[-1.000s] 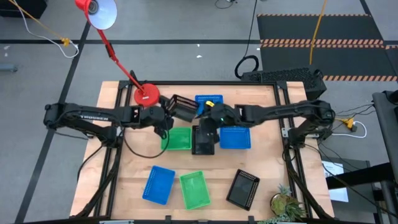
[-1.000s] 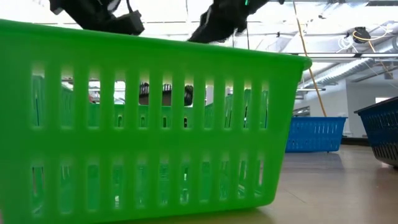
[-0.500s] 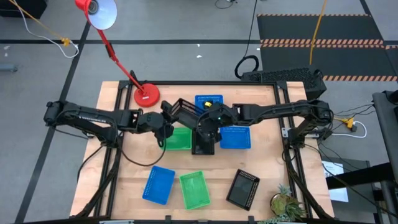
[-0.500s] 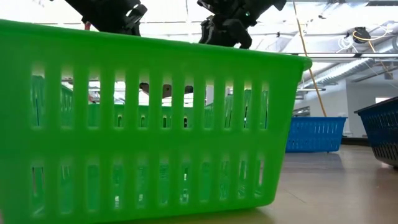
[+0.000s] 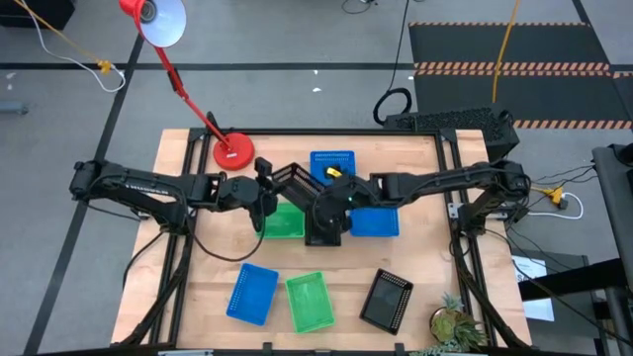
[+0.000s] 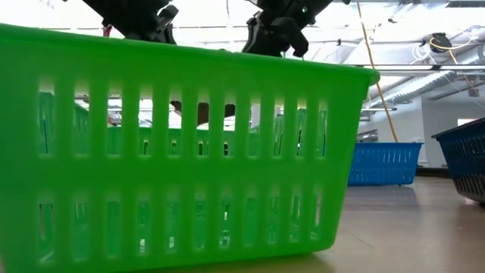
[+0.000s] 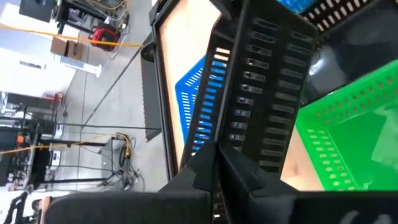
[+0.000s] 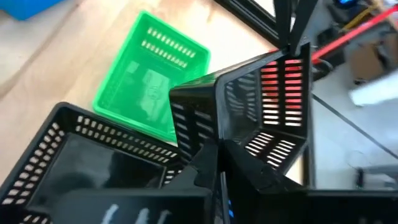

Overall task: Stack baskets by color
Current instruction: Stack the top black bin on the middle black bin

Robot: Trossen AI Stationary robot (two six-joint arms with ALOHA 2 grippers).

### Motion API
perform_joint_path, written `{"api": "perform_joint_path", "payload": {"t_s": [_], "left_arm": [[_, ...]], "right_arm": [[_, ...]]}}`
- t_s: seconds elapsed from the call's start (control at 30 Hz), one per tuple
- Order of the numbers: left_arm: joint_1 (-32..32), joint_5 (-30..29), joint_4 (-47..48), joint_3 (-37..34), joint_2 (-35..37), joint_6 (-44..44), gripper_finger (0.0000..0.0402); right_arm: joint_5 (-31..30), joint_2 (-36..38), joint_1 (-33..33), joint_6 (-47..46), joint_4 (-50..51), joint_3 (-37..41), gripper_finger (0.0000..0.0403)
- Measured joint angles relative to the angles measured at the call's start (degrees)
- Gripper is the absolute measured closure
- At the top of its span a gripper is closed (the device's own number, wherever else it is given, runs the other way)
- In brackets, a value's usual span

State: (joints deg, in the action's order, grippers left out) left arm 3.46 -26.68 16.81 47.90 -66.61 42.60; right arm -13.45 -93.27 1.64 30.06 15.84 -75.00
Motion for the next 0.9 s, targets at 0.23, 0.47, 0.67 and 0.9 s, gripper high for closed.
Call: {"api": "perform_joint_path", "payload": {"t_s": [0.23, 0.47, 0.67, 0.9], "left_arm": [[2.35, -9.72, -0.29, 0.02, 0.00, -9.43, 0.0325], [8.52, -17.91, 0.75, 0.02, 0.52, -18.74, 0.0261], [14.08, -16.88, 3.35, 0.04, 2.49, -29.38, 0.0244], [19.41, -8.94, 7.58, 0.02, -0.50, -45.39, 0.0223]], "right_arm": [[-10.52, 2.58, 8.00, -8.46, -0.11, 0.00, 0.0398], [-22.93, 4.14, 17.88, -19.64, 0.14, -0.07, 0.0401], [-29.18, 4.06, 24.26, -28.62, 1.22, -0.07, 0.0402], [-37.24, 4.04, 28.74, -37.43, 2.75, -0.07, 0.0401]]}}
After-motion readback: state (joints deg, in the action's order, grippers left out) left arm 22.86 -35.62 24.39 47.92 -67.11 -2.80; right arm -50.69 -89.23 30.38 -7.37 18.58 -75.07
